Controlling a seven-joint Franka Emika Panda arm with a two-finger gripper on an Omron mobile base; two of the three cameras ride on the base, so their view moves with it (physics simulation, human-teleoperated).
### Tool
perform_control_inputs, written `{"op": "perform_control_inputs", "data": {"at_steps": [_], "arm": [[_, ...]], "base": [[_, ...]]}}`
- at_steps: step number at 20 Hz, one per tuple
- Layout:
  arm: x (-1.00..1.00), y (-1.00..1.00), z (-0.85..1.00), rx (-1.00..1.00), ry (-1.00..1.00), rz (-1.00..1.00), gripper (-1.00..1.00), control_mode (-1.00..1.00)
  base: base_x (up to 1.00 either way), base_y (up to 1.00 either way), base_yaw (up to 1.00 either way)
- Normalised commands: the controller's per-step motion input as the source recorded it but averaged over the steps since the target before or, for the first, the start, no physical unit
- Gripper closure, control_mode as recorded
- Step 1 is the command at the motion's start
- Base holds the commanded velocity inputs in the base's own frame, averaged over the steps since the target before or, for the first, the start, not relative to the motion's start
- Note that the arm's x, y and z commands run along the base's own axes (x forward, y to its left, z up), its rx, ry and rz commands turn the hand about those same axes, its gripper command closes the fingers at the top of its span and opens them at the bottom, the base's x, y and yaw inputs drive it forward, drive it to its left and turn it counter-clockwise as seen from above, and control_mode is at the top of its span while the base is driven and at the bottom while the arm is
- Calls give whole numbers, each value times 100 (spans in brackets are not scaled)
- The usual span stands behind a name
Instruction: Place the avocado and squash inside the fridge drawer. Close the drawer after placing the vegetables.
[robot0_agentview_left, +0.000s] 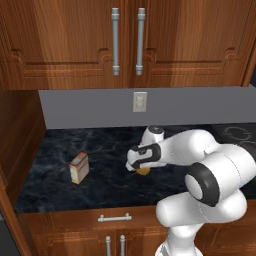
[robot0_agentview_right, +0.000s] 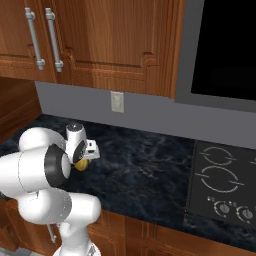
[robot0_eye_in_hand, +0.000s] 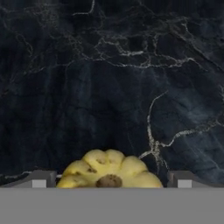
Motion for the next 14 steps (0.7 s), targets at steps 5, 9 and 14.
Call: {"op": "perform_control_inputs", "data": {"at_steps": [5,9,14], "arm": [[-33,0,-36,0,0,0,-100,-100],[-30,0,-24,0,-1,0,-100,-100],[-21,0,-23,0,0,0,-100,-100]], "base": [[0,0,0],[0,0,0],[0,0,0]]}}
